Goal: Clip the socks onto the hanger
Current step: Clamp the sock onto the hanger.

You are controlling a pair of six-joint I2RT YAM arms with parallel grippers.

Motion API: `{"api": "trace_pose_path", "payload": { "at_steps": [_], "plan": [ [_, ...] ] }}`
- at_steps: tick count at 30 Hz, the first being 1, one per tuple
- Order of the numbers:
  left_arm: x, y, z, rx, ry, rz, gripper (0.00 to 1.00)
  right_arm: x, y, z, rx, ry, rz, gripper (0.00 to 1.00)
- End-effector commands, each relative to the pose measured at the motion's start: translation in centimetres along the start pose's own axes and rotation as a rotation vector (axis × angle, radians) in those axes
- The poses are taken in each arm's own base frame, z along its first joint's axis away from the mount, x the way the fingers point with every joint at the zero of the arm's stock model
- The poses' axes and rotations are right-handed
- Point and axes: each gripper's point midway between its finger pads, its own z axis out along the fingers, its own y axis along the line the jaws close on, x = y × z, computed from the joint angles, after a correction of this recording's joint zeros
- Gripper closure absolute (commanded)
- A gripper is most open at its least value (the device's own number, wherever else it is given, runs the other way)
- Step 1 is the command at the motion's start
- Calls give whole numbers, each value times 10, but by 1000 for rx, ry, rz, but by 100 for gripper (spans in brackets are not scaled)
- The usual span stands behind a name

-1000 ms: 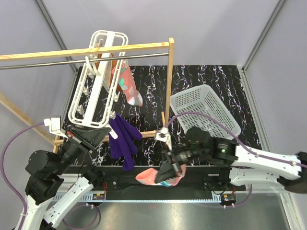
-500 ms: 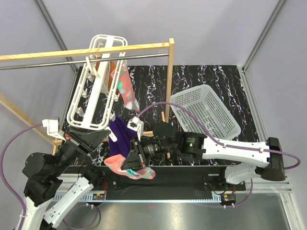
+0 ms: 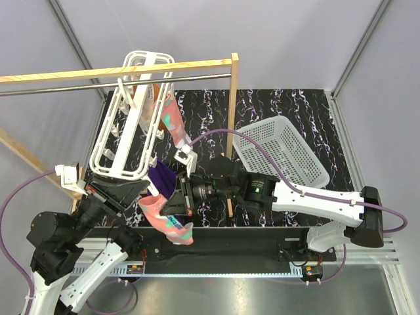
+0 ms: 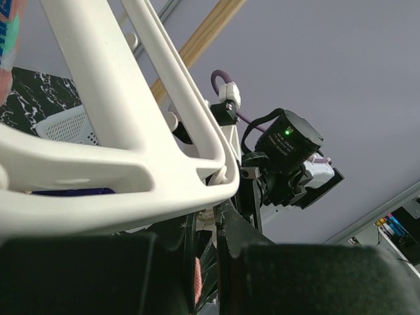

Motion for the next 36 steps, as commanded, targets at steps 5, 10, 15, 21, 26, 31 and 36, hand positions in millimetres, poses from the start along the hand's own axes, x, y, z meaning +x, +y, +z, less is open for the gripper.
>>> {"api": "trace_pose_path", "payload": {
  "at_steps": [5, 10, 15, 21, 26, 31, 36],
  "plan": [
    [10, -10, -7, 52, 61, 19, 100, -46, 27, -14, -72, -107, -37, 100],
    [12, -9, -4, 58, 70, 13, 100, -52, 29, -19, -81, -118, -40, 100],
    [14, -10, -3, 64, 75, 9, 100, -56, 34, -21, -97, -126, -47, 100],
    [14, -9, -3, 59, 75, 12, 100, -55, 39, -20, -126, -112, -47, 100],
    [14, -9, -3, 59, 77, 12, 100, -64, 48, -22, -161, -140, -65, 100],
    [15, -9, -4, 61, 80, 12, 100, -74, 51, -26, -162, -170, -85, 100],
    [15, -9, -6, 56, 82, 18, 100, -84, 49, -28, -159, -190, -92, 100]
  ]
}}
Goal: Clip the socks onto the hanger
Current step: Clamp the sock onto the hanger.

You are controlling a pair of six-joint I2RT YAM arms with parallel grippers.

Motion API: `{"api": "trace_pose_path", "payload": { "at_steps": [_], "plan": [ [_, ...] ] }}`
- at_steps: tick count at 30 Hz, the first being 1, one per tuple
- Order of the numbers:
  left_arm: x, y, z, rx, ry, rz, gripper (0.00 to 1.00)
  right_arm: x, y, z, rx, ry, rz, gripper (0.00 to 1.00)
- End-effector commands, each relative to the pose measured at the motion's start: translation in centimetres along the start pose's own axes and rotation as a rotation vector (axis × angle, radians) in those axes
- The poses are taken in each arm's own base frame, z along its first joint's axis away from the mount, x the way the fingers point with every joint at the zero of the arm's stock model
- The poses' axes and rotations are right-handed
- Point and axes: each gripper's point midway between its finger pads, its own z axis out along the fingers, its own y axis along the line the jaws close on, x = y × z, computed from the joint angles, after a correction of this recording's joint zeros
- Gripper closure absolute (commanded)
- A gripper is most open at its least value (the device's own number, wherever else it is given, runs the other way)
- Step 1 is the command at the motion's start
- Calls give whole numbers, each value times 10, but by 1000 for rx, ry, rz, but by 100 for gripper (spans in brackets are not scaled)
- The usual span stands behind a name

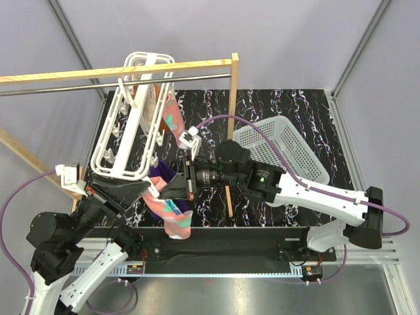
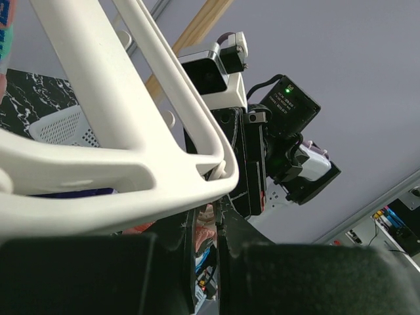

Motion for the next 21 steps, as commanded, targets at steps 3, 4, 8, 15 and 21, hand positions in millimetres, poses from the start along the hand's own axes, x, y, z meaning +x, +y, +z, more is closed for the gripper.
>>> {"api": "trace_pose_path", "payload": {
  "at_steps": [3, 4, 8, 15, 21],
  "plan": [
    [13, -2, -6, 14, 71, 19, 100, -35, 36, -9, -104, -87, -69, 100],
    [12, -2, -7, 10, 66, 23, 100, -36, 36, -10, -106, -87, -68, 100],
    [11, 2, -9, -14, 57, 28, 47, -34, 34, -7, -106, -76, -67, 100],
    [9, 8, -13, -47, 49, 41, 12, -33, 25, -4, -69, -71, -79, 90],
    [4, 9, -25, -77, 22, 79, 10, -27, -8, 2, 74, -30, -108, 81]
  ]
}}
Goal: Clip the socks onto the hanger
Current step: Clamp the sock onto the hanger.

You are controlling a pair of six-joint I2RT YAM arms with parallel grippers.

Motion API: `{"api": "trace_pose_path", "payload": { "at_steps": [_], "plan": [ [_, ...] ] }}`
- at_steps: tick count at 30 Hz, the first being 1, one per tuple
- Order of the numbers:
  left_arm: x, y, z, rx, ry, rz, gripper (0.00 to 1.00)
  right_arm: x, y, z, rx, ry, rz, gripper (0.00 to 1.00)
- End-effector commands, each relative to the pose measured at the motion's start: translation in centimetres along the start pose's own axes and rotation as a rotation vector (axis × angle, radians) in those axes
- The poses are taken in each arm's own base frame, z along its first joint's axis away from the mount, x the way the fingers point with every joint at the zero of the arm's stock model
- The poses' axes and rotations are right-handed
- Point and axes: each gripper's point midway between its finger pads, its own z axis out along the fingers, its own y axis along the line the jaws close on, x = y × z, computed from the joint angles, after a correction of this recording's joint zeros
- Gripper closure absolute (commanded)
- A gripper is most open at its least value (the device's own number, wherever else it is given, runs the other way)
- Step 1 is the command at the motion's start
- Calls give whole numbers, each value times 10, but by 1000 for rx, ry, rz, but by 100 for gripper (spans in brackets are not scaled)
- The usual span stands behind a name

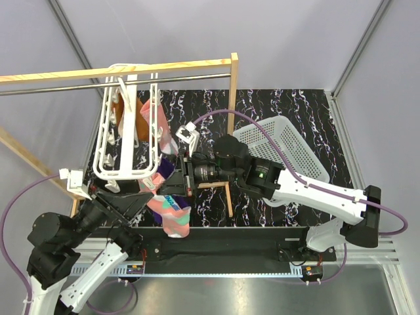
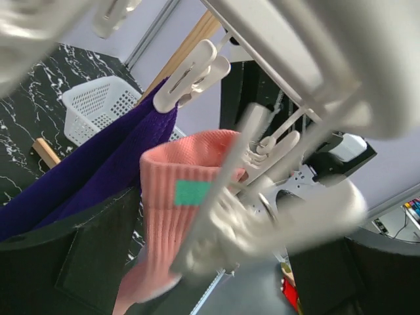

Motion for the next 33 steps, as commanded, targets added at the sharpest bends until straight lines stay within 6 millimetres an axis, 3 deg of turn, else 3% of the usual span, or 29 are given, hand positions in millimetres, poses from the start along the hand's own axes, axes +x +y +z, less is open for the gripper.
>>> {"api": "trace_pose_path", "payload": {
  "at_steps": [1, 6, 16, 22, 28, 30, 33],
  "plan": [
    [-13, -10, -17, 15, -56, 54, 10, -14, -15, 2, 91, -22, -87, 81],
    [-4, -4, -27, -8, -17, 103, 10, -13, -63, 2, 328, 31, -165, 82],
    [0, 20, -46, -124, -43, 86, 11, -52, -56, 15, 330, -51, -333, 77],
    [1, 41, -49, -213, -83, 33, 19, -67, -65, 20, 399, -71, -396, 73],
    [-3, 55, -53, -267, -151, -5, 21, -90, -73, 23, 471, -115, -474, 73],
    [-2, 57, -52, -275, -154, -16, 21, -91, -75, 24, 479, -102, -481, 71],
    [1, 60, -50, -281, -150, -29, 21, -82, -78, 27, 469, -68, -466, 59]
  ]
}}
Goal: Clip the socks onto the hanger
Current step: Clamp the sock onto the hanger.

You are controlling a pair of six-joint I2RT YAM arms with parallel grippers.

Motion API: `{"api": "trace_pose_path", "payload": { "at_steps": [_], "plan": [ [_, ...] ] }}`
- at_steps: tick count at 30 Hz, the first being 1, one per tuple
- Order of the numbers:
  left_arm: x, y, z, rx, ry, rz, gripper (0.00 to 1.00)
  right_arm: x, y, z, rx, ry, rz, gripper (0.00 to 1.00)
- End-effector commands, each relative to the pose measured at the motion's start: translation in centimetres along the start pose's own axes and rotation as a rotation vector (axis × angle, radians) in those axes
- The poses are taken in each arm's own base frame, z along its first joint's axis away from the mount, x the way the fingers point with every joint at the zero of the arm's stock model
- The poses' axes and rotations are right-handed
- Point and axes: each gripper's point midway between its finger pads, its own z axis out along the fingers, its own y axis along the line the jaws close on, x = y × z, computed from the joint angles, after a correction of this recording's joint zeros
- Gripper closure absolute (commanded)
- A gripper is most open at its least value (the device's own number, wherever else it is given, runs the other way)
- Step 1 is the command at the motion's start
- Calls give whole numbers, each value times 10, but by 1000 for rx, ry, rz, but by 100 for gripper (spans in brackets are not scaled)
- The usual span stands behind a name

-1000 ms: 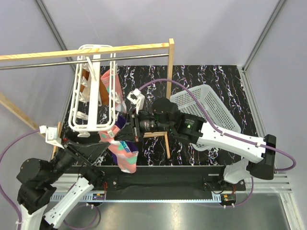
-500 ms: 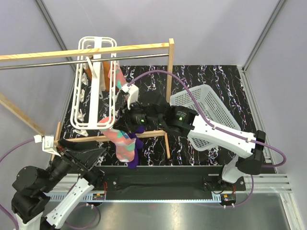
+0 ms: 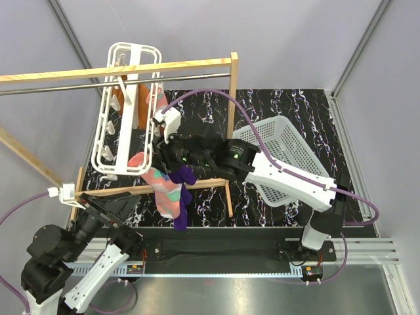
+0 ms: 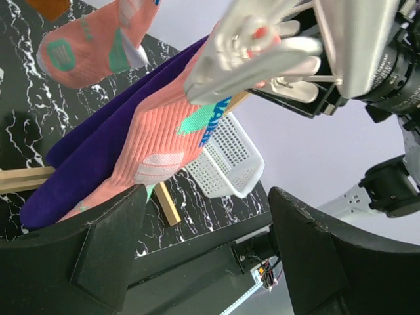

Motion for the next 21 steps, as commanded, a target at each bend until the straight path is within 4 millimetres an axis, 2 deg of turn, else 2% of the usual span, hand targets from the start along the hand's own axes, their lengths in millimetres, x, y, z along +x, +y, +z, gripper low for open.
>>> {"api": "trace_pose_path", "payload": {
  "at_steps": [1, 2, 6, 8, 10, 11, 17, 18, 19, 20, 21],
  "plan": [
    [-8, 1, -5, 10, -62, -30, 21, -12, -6, -4, 25, -27, -14, 55],
    [-7, 1, -5, 11, -60, -37, 21, -8, -5, -5, 18, -15, -6, 48],
    [-3, 5, -5, 8, -63, -68, 21, 6, -6, -20, 10, 8, 18, 37],
    [2, 10, -2, -7, -55, -102, 20, 13, -10, -35, 29, 13, 39, 29],
    [5, 11, -3, -4, -55, -137, 19, 19, -12, -50, 37, 16, 65, 7],
    [7, 13, -2, -4, -50, -146, 18, 23, -16, -55, 52, 27, 75, 1],
    [22, 25, 5, -14, -38, -197, 14, 48, -34, -97, 146, -5, 156, 0],
    [25, 27, 6, -17, -35, -202, 14, 67, -41, -98, 169, 18, 174, 0],
    [27, 29, 9, -28, -24, -196, 13, 62, -42, -110, 172, -20, 196, 0],
    [30, 30, 10, -25, -13, -193, 12, 64, -50, -113, 205, -43, 214, 0],
    [32, 30, 11, -23, -10, -193, 12, 79, -57, -114, 235, -26, 239, 0]
  ]
}}
